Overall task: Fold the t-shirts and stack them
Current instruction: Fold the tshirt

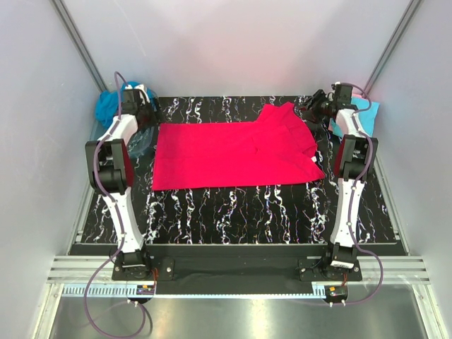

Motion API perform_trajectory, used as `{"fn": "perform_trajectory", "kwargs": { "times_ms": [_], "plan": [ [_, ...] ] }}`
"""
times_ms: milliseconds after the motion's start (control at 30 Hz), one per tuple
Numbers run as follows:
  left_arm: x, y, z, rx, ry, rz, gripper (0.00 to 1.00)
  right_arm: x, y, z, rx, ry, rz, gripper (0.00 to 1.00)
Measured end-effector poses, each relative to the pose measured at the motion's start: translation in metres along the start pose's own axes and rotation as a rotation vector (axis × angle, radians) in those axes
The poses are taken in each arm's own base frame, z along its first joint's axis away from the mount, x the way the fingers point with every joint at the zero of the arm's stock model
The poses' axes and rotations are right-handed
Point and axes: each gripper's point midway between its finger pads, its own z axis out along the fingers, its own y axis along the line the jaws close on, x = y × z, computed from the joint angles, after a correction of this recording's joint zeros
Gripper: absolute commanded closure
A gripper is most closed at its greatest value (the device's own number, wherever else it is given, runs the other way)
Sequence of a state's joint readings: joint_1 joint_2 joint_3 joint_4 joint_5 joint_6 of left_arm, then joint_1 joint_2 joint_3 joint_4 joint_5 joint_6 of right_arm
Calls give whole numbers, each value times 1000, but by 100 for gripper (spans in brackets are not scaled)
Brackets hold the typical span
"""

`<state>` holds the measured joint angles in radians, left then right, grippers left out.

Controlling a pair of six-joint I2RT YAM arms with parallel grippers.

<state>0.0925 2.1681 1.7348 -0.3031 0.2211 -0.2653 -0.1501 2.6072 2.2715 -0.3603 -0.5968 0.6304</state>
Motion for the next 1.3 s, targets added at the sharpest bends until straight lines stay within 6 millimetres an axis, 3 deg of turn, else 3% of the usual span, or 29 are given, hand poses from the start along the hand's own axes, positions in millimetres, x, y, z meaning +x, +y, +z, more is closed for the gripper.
{"fn": "perform_trajectory", "kwargs": {
  "times_ms": [167,467,600,733,1067,1167,1300],
  "plan": [
    [-1,-13,-13,3,11,19,23,7,3,4,-12,19,2,39],
    [-58,-43,-76,20,-146,69,23,10,6,5,-23,29,-1,40],
    [-65,-53,-86,55,-169,78,24,16,2,8,-21,36,0,40],
    [-47,-60,-76,91,-124,62,24,30,-3,10,-11,58,10,40],
    [50,-88,-7,131,134,42,24,39,-7,10,-8,66,12,40],
    [65,-80,3,77,183,34,23,35,-4,7,-13,56,7,41],
    [62,-58,4,-21,189,24,23,33,-2,2,-16,47,3,41]
  ]
}}
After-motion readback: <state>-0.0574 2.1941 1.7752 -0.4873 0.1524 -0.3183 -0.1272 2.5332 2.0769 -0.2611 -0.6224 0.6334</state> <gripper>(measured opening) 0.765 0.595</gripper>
